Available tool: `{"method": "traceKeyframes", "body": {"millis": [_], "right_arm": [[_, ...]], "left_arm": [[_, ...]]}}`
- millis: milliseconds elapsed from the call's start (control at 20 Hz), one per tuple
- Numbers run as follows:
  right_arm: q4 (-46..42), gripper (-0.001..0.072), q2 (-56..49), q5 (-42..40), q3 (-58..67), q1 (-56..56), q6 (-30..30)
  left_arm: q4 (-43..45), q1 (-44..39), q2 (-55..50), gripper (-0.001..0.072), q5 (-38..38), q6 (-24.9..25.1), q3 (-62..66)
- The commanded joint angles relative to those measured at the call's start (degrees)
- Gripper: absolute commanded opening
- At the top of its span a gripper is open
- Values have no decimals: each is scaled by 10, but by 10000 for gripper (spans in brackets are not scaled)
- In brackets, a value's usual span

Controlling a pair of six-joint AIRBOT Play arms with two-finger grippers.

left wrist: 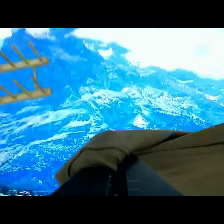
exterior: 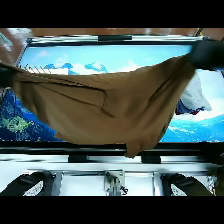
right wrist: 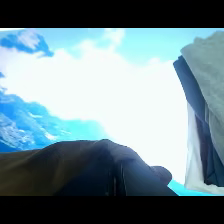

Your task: Fold the shirts.

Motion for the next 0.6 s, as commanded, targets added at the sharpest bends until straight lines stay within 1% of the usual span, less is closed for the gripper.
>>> {"method": "traceKeyframes", "body": {"millis": [0, 100, 150, 250, 350, 450, 500, 550], "right_arm": [[-25, 63, -144, 68, 1, 0, -2], [-28, 71, -214, 122, 1, 0, 12], [-28, 71, -242, 139, 1, 0, 13], [-30, 71, -291, 157, 1, 0, 14], [-29, 71, -330, 160, 1, 0, 17], [-8, 72, -359, 150, 1, 0, 21], [9, 158, -367, 147, 1, 0, 21], [25, 459, -369, 147, 1, 0, 10]], "left_arm": [[-14, 0, -128, 33, 98, -41, -27], [-13, 4, -200, 34, 169, -42, -26], [-13, 7, -233, 34, 189, -44, -26], [-13, 10, -290, 34, 196, -44, -26], [-16, 10, -335, 34, 186, -51, -26], [-46, 8, -369, 35, 165, -61, -26], [-67, 9, -380, 39, 155, -61, -26], [-83, 9, -386, 167, 139, -61, -26]]}}
